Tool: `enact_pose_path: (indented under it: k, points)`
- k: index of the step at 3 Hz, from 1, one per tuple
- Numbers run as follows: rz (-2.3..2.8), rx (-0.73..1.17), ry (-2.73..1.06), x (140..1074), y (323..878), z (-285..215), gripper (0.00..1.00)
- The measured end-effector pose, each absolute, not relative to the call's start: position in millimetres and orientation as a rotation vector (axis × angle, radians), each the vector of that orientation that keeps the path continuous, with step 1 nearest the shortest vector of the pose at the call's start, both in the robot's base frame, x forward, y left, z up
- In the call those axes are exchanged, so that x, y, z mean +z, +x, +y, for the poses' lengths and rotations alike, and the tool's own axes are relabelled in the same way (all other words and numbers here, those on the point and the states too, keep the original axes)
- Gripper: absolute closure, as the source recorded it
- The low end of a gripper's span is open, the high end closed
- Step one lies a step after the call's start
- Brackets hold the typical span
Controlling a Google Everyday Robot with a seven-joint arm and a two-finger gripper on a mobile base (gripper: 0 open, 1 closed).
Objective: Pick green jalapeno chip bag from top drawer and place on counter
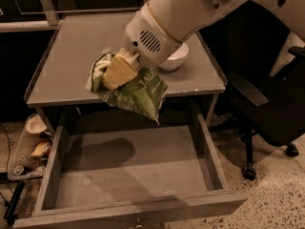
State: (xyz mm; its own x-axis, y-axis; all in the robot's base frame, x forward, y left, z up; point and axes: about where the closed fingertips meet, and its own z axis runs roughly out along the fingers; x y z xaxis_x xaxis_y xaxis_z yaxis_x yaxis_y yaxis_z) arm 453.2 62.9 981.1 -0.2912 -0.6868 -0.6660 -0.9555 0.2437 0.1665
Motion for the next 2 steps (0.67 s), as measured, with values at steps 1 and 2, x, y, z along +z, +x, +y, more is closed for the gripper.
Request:
enact_pose_path:
  k: [1, 2]
  points:
    - [2.026, 0.802, -1.469, 979.1, 494.5, 87.2, 1.0]
    - [1.999, 0.856, -1.459, 971.2, 539.4, 113.1, 1.0]
